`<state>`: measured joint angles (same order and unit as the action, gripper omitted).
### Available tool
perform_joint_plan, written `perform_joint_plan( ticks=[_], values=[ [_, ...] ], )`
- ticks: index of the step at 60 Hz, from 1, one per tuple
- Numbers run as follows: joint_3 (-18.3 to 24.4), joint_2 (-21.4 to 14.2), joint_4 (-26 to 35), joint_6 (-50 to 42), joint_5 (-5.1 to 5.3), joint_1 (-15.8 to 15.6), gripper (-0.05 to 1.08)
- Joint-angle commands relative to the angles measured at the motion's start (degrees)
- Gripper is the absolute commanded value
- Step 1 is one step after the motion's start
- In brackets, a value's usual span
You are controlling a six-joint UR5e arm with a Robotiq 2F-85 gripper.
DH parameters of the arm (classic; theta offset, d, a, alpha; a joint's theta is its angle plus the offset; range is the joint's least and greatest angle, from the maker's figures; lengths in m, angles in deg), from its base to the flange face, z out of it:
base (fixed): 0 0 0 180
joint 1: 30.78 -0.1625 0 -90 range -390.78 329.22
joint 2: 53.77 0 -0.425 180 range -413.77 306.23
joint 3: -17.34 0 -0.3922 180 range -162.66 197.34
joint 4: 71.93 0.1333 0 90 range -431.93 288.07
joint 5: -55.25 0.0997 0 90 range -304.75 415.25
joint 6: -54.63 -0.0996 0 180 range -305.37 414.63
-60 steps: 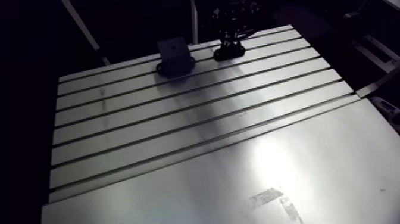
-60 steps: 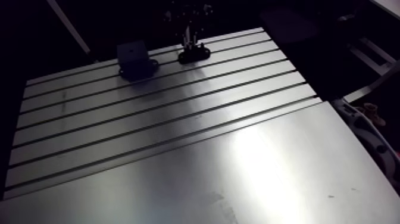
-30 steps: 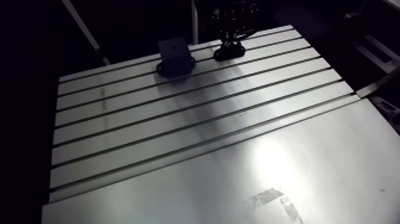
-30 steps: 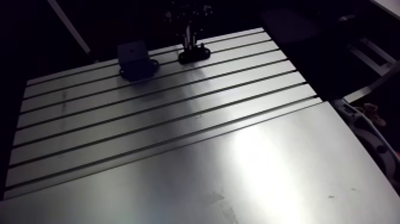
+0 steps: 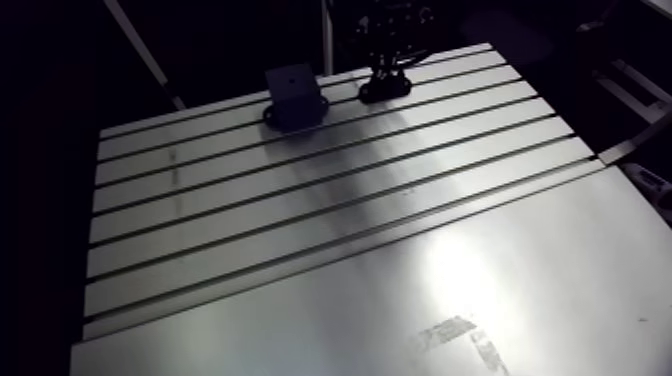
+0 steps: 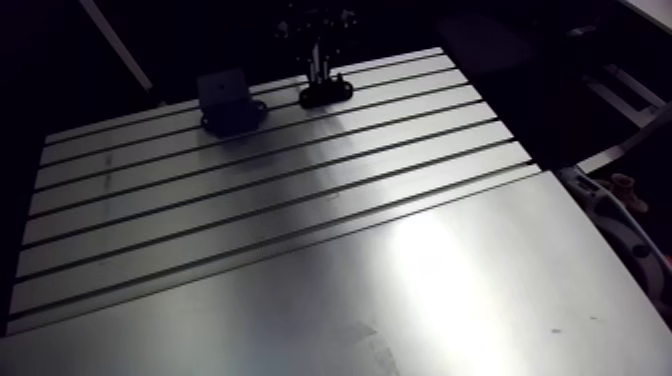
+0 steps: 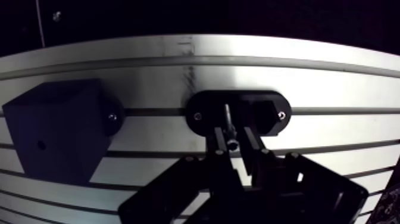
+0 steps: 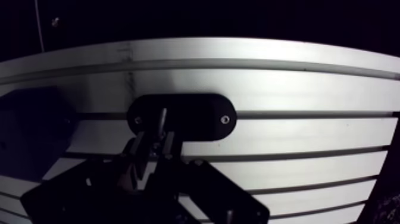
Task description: Pick up the M10 bolt and insert it into the hole until fully seated.
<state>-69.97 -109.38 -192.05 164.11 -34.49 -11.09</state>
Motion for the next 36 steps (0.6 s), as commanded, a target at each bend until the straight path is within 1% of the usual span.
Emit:
perform_joint_plan(
  ticks=[1,18,32,36],
  values=[
    [0.2,-0.2,0.1,0.0,0.23,0.1,0.87],
    [0.3,-0.6,0.0,0.0,0.4,-0.2,0.93],
    [0.2,-1.3,-0.1,0.1,0.49,-0.4,0.96],
    [0.1,-1.6,-0.3,-0.1,0.33,-0.4,0.97]
  ],
)
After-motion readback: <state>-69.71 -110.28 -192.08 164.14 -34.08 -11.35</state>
